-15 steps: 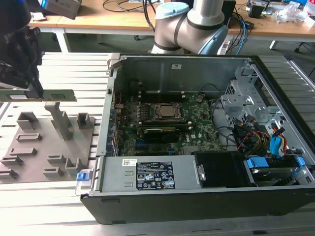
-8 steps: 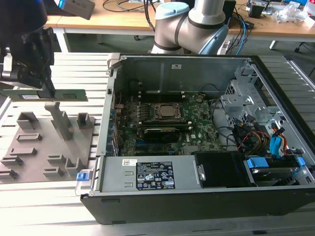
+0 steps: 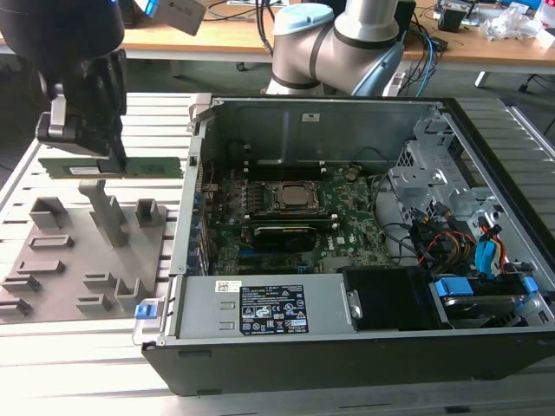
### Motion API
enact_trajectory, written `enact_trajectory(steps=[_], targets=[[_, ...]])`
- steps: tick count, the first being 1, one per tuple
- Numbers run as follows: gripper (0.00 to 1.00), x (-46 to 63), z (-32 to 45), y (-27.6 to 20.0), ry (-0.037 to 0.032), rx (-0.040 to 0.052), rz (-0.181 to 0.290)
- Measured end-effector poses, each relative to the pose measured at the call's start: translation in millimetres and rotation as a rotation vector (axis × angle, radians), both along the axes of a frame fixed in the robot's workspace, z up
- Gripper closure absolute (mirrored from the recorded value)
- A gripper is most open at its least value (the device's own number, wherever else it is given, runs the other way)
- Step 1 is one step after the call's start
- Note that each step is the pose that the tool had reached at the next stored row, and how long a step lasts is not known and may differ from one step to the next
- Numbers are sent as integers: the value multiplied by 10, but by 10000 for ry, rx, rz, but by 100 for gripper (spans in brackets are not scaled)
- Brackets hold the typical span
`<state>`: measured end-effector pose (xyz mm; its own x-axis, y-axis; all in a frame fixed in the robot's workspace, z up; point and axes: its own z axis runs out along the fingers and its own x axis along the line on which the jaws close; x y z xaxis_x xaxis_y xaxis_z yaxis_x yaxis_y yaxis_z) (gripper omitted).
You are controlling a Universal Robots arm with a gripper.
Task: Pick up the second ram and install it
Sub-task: 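Pick up the second ram and move it above second insertion slot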
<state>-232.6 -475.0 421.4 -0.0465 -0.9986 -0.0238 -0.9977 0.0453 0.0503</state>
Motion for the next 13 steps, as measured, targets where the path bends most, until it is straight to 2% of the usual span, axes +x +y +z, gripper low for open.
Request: enact_trajectory(steps=[3,9,11,13], targets=[[87,99,0,1,3,0,1],[87,373,0,9,16,0,1],[87,413,0,10,18,-1,1],[87,520,0,15,24,-1,1]])
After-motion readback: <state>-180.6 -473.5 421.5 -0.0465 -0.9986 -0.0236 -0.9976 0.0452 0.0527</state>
